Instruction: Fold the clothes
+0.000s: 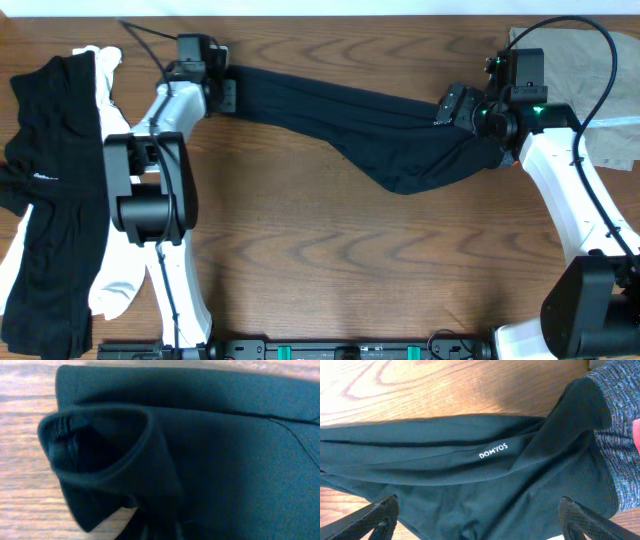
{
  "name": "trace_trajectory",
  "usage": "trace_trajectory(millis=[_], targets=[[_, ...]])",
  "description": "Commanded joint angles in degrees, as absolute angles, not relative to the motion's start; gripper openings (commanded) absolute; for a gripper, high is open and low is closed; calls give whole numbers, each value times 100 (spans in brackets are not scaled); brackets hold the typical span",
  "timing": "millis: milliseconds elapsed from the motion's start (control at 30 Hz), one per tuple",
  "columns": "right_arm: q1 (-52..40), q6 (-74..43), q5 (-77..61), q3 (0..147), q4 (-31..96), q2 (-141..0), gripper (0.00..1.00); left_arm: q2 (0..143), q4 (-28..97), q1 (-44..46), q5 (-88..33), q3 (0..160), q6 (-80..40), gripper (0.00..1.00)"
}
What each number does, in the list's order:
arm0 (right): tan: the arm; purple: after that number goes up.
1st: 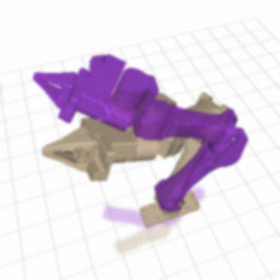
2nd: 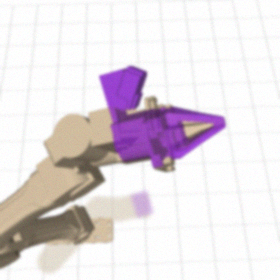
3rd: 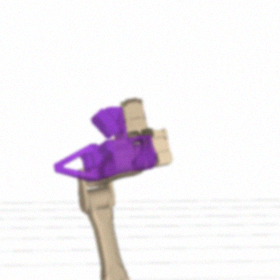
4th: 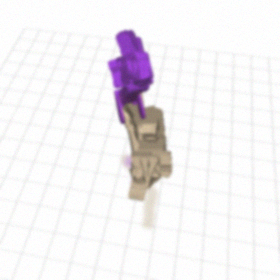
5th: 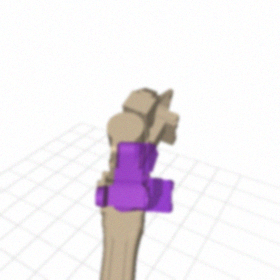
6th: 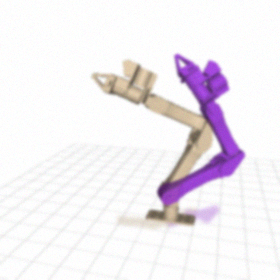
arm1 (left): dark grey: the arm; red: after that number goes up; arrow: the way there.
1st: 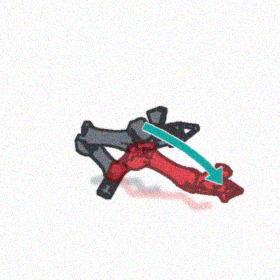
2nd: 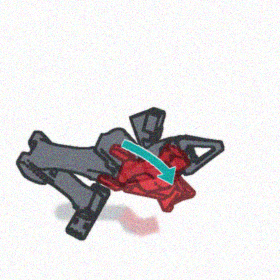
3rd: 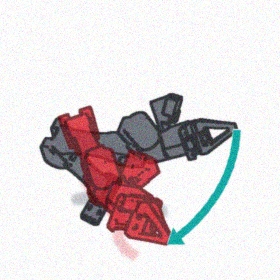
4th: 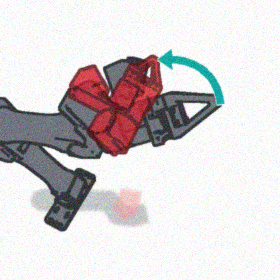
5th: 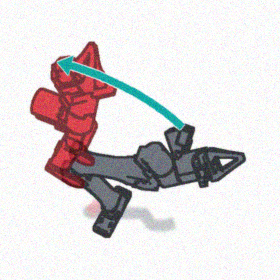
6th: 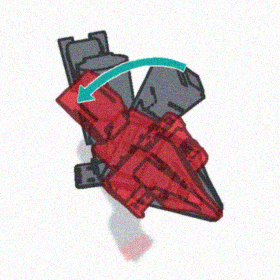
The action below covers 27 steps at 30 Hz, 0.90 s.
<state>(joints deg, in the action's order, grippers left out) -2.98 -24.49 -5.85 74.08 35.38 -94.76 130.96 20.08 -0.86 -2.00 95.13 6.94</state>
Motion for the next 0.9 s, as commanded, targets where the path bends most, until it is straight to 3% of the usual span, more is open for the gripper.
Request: trace_trajectory(millis=[0,433,867], targets=[[-349,-2416,-628,7426,3559,-9472,99,13382,2255,-222,1284,9474,1,6],[-384,-2349,-626,7426,3551,-9472,99,12943,3575,-1356,1354,9474,-972,6],[-388,-2349,-628,7424,3562,-9474,99,11710,3640,-1098,1238,9474,-510,6]])
